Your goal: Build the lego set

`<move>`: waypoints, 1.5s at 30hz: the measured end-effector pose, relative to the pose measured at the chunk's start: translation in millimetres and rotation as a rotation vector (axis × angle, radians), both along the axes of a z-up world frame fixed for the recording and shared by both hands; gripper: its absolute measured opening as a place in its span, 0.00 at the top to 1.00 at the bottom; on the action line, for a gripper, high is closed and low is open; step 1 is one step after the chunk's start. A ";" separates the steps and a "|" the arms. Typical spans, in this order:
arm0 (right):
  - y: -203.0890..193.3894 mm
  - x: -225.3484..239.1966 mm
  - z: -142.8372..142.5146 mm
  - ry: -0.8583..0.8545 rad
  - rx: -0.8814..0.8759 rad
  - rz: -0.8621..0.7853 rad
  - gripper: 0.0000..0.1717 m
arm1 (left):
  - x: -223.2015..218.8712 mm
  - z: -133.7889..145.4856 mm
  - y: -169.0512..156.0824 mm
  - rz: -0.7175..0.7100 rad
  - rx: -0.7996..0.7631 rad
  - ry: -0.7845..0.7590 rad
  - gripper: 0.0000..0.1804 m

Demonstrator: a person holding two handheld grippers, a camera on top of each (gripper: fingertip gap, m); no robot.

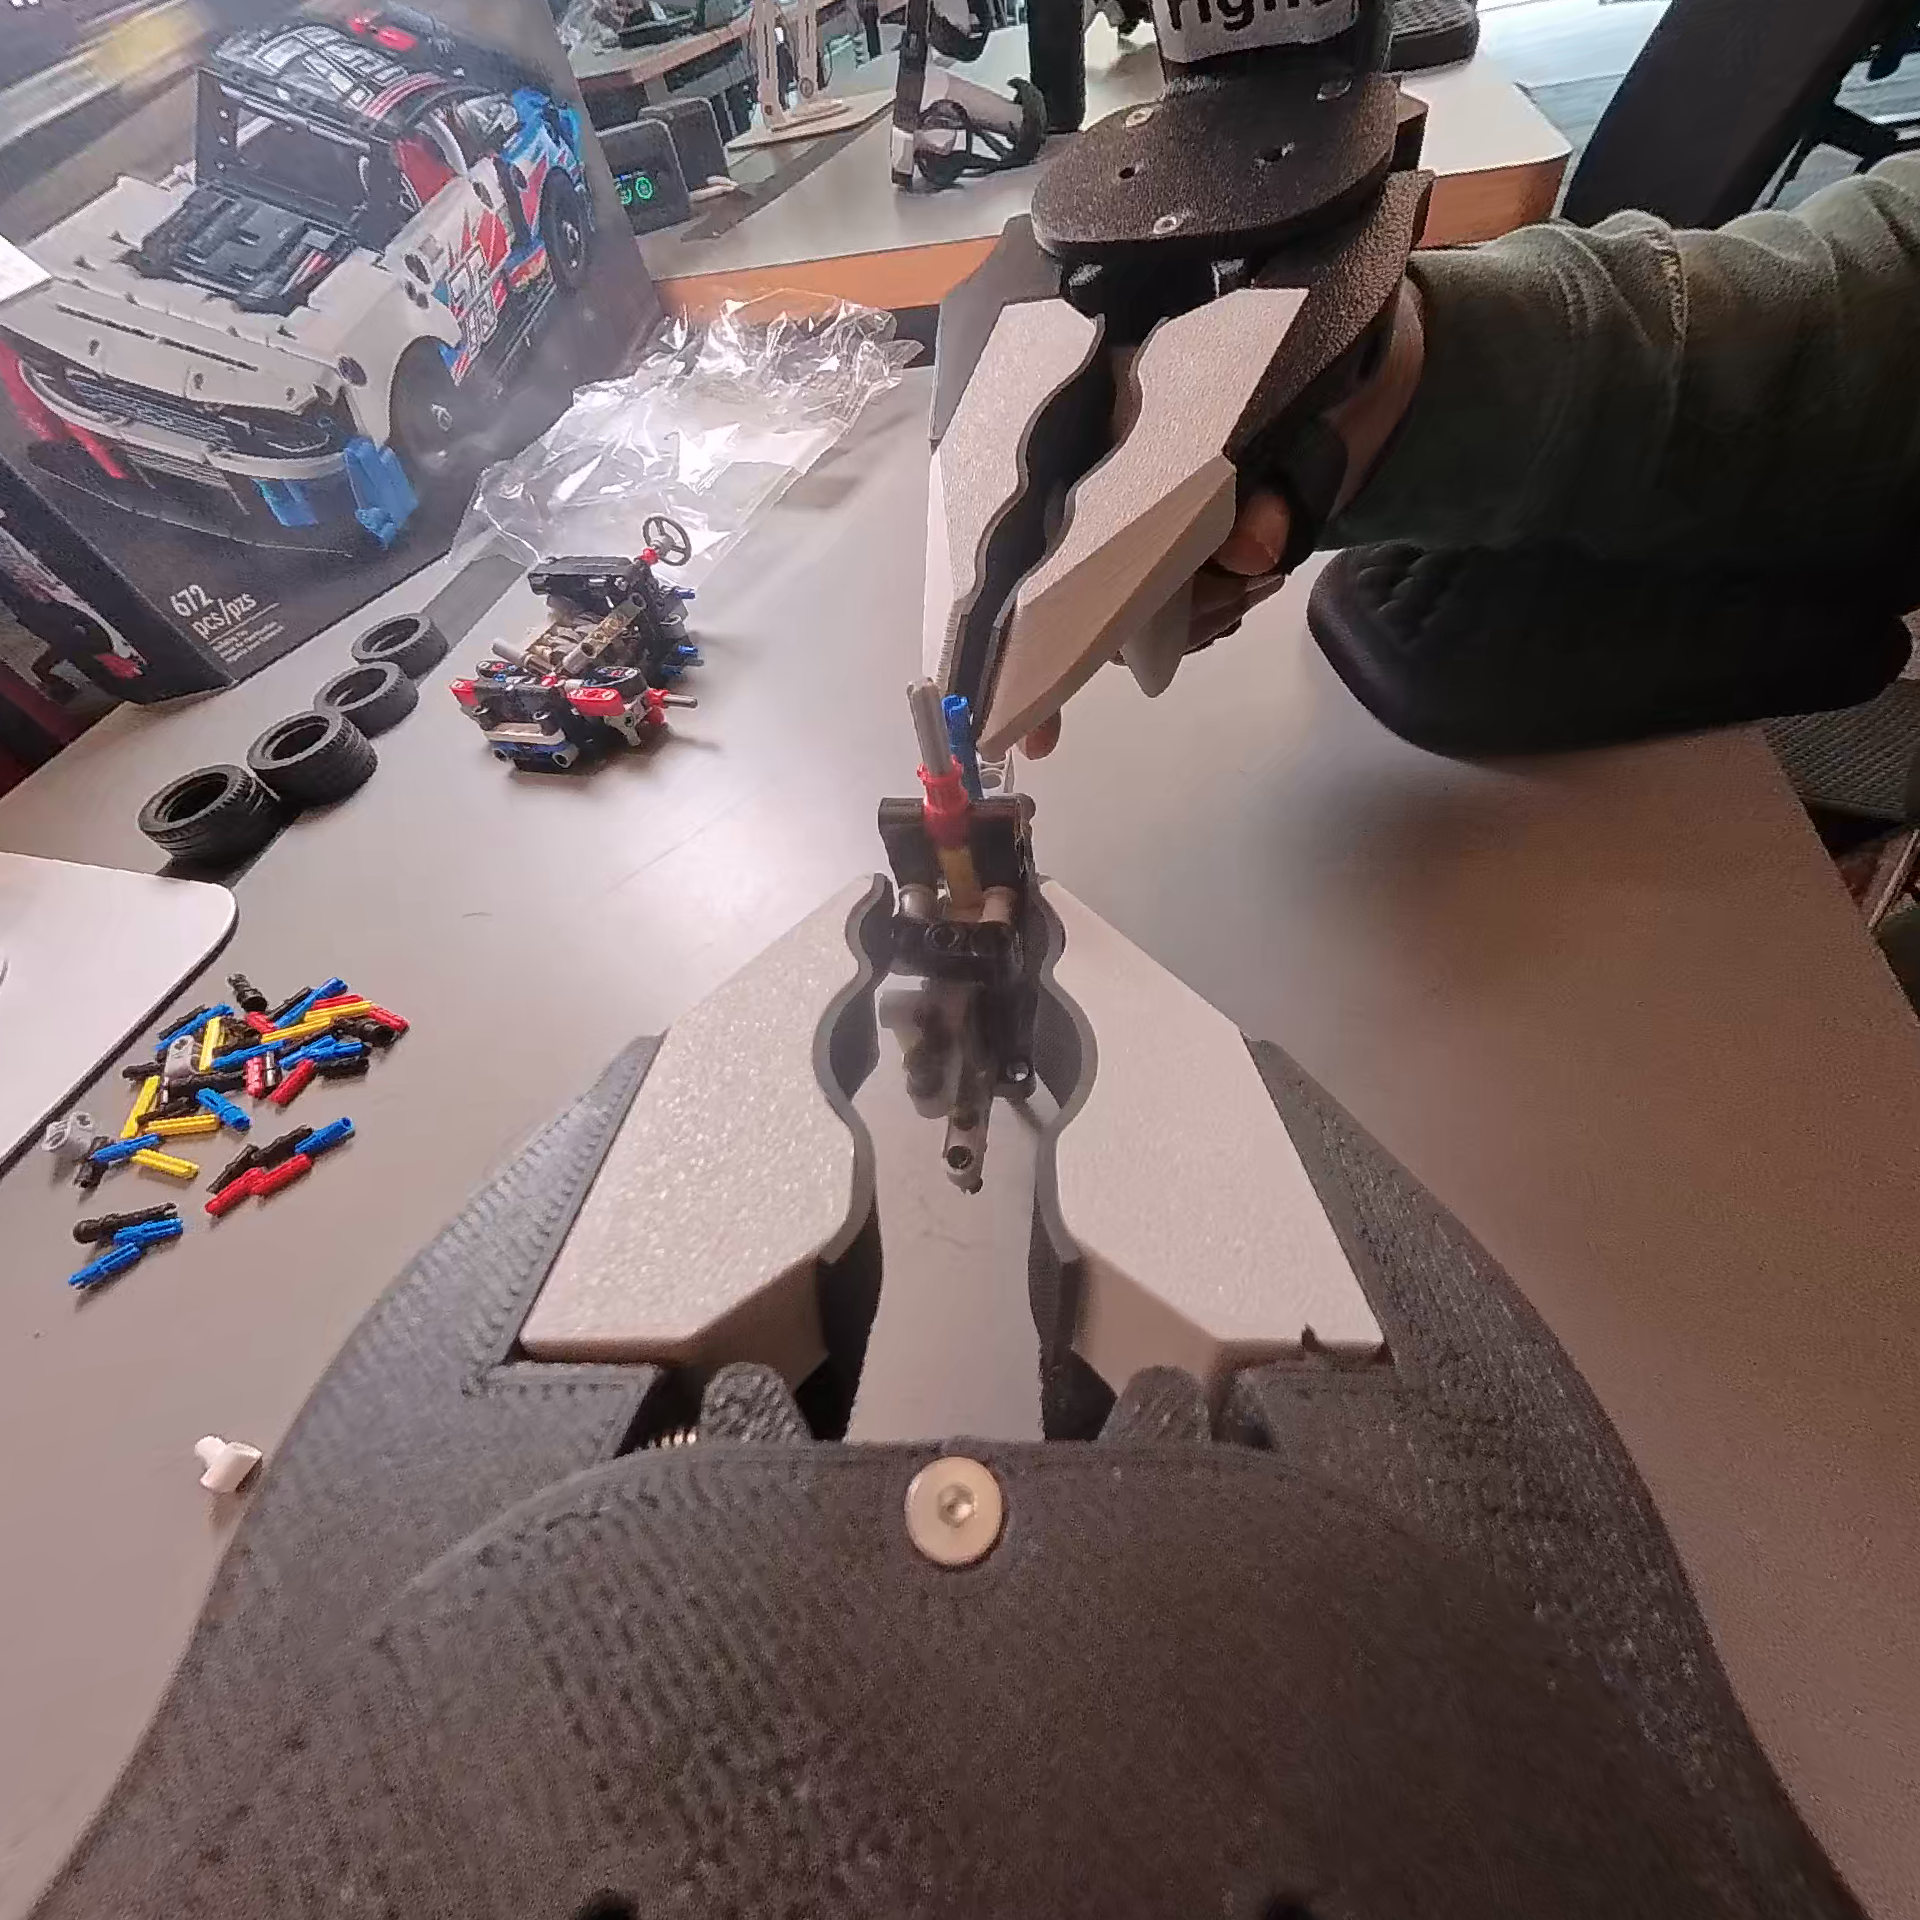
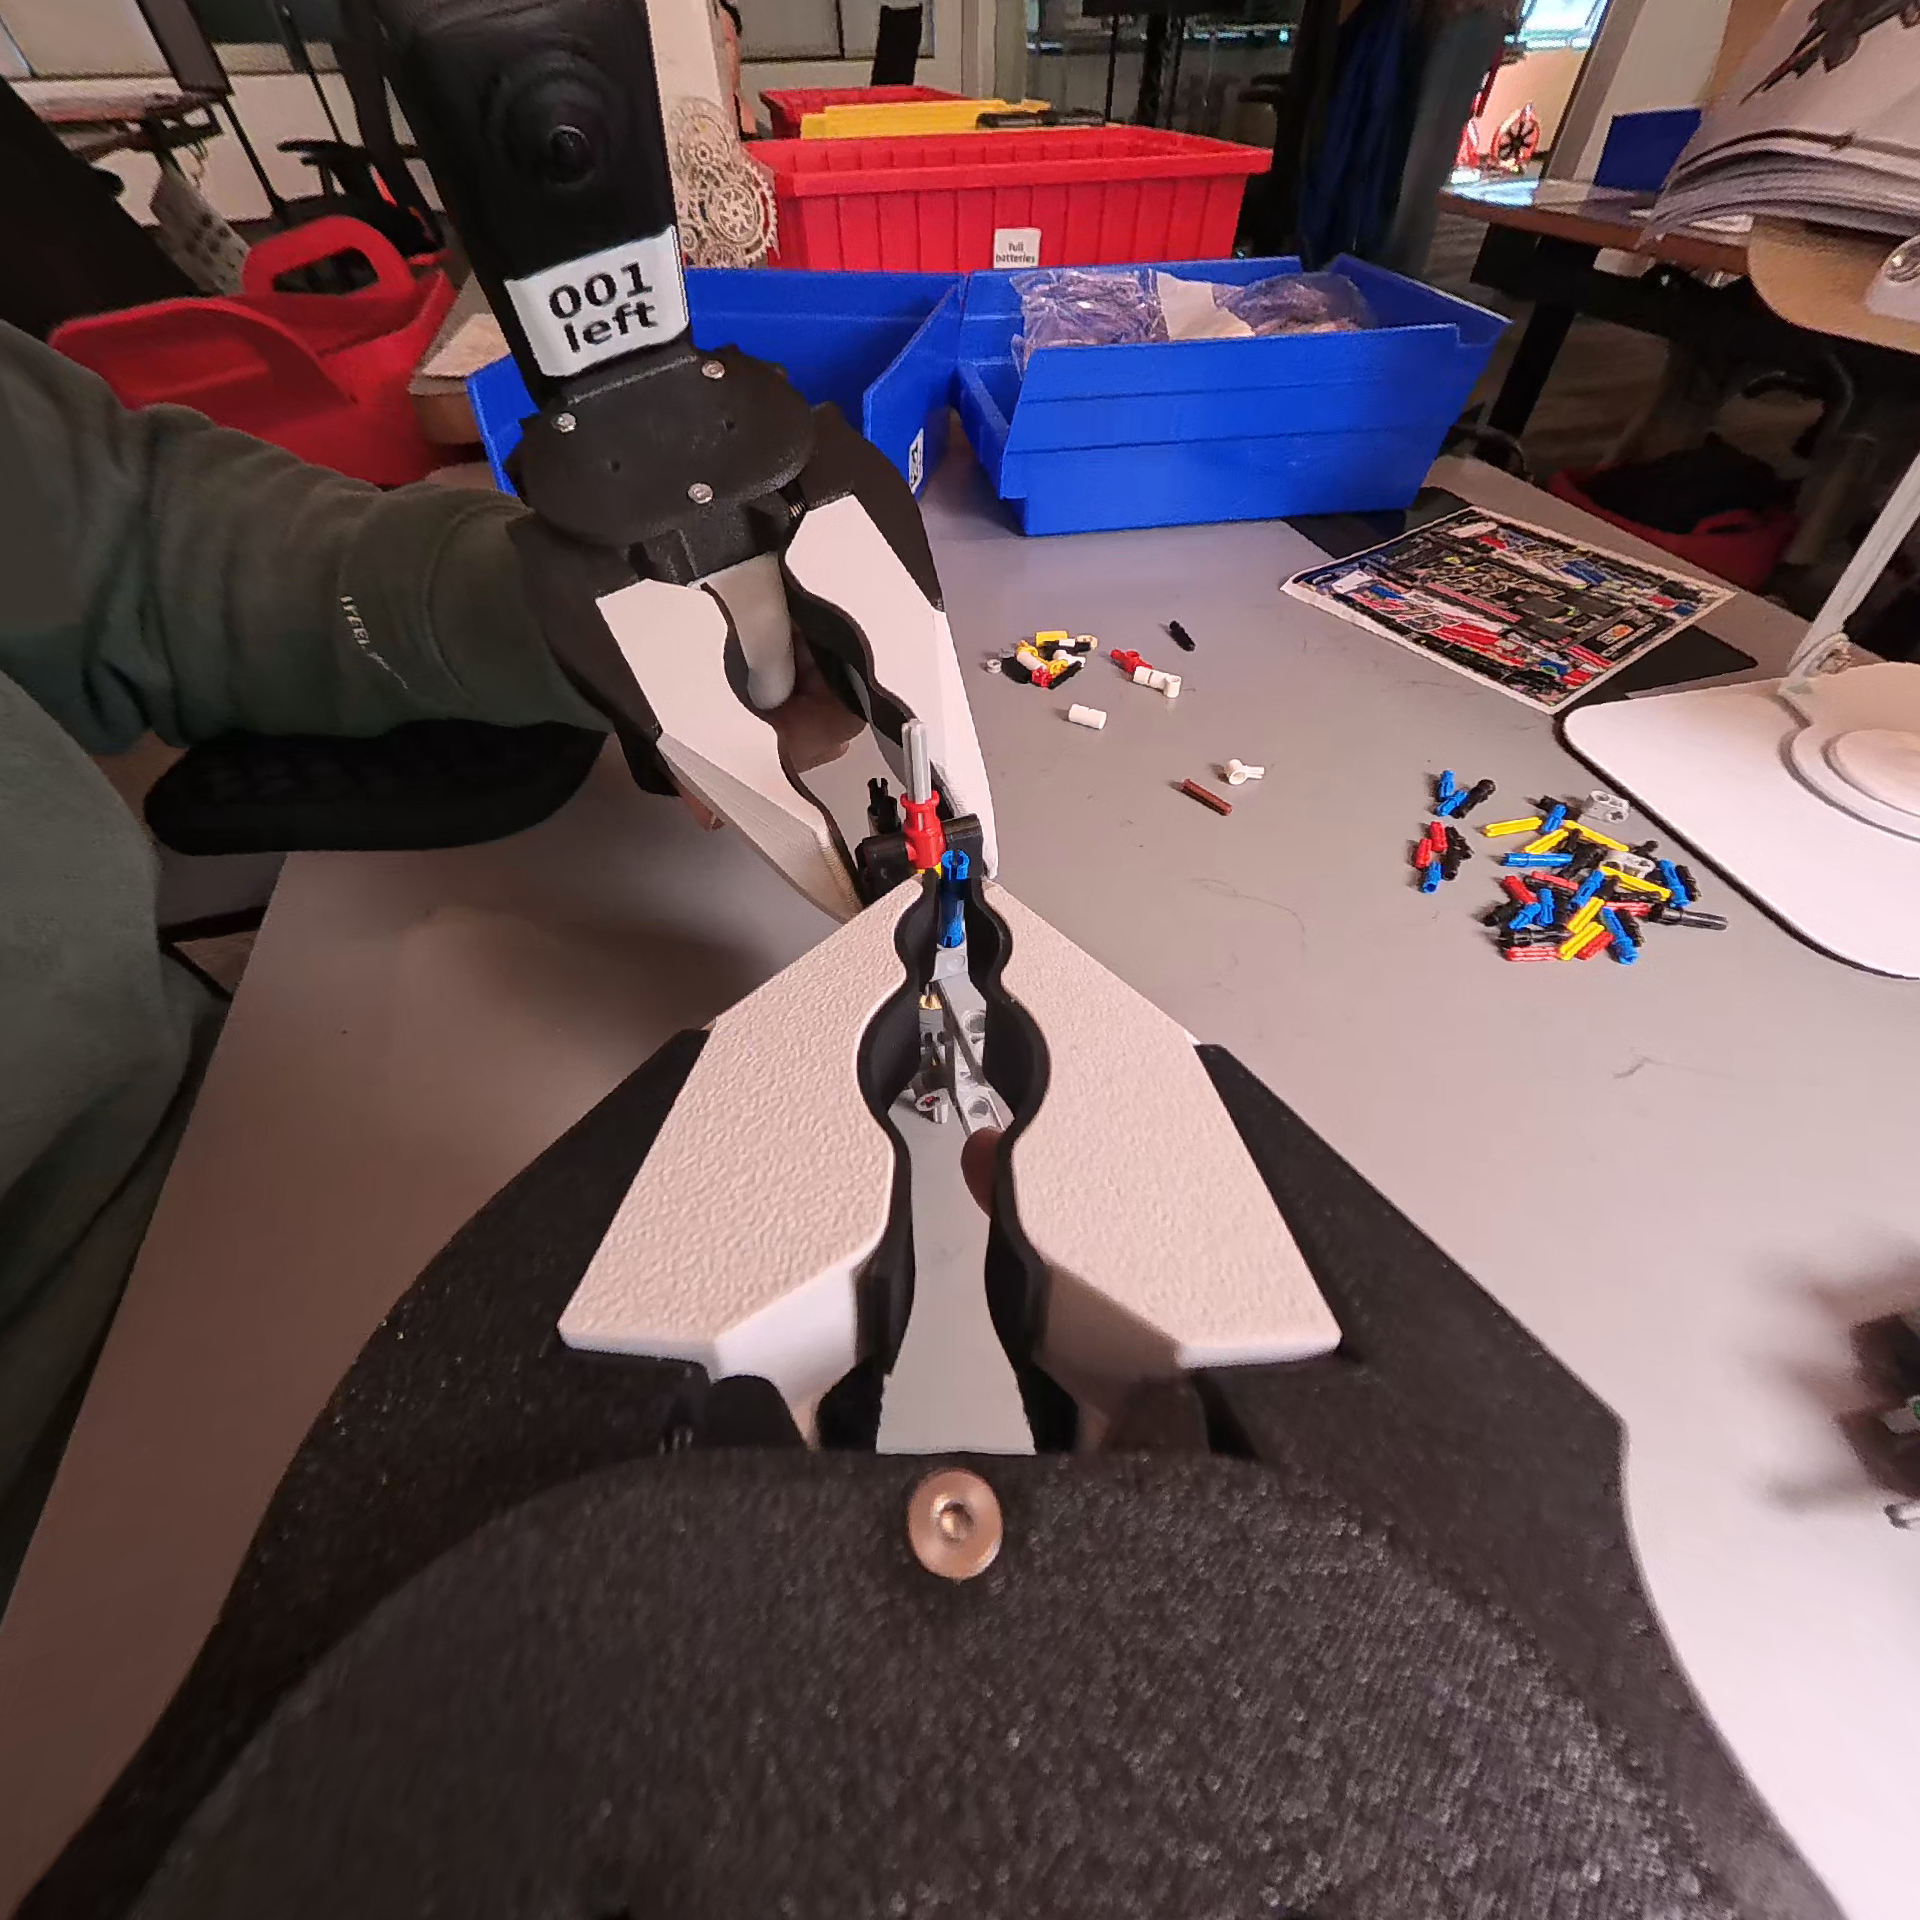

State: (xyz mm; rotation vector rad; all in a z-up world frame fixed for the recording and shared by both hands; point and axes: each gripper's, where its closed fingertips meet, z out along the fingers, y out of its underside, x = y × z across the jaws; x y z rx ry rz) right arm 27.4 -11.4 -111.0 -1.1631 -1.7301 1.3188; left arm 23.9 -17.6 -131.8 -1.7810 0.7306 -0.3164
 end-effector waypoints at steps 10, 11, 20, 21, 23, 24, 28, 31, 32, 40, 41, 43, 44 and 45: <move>-0.1 0.8 -0.4 -0.003 0.059 -0.006 0.98 | 1.3 0.0 0.4 0.006 0.007 0.011 0.87; -0.1 1.0 -0.3 -0.003 0.064 -0.005 0.98 | 1.5 0.0 0.4 0.007 0.008 0.012 0.87; -7.8 8.3 12.8 0.058 0.026 0.053 0.98 | 0.3 0.0 1.4 0.022 0.012 0.015 0.87; -11.6 10.2 13.0 0.065 0.025 0.075 0.98 | 0.1 0.0 1.7 0.025 0.013 0.014 0.87; -18.8 9.7 12.5 0.088 0.017 0.094 0.98 | 0.4 0.2 2.4 0.030 0.017 0.007 0.87; -23.3 7.9 12.5 0.103 0.003 0.099 0.98 | 0.6 0.3 2.9 0.034 0.021 0.004 0.87; -30.0 -2.8 10.3 0.160 -0.022 0.066 0.98 | 0.3 0.6 4.3 0.054 0.035 -0.006 0.87; -28.8 -7.1 12.7 0.185 -0.070 0.040 0.98 | -1.1 0.7 4.3 0.070 0.043 -0.014 0.88; -26.6 -8.6 14.9 0.204 -0.072 0.019 0.98 | -1.2 0.7 4.2 0.072 0.044 -0.018 0.88; -19.8 -8.0 11.1 0.188 0.000 -0.004 0.98 | -2.3 0.9 4.9 0.088 0.053 -0.012 0.88; -19.3 -5.8 11.6 0.189 0.010 0.006 0.98 | -3.0 1.0 4.9 0.093 0.055 -0.008 0.88; -17.0 -0.8 13.6 0.192 0.017 0.020 0.99 | -4.0 0.9 4.8 0.100 0.060 0.005 0.88; -14.2 1.3 13.9 0.192 0.024 0.019 0.98 | -4.2 0.9 4.6 0.101 0.063 0.010 0.88; -10.1 2.6 14.9 0.197 0.024 0.008 0.98 | -4.3 0.8 4.5 0.102 0.064 0.013 0.88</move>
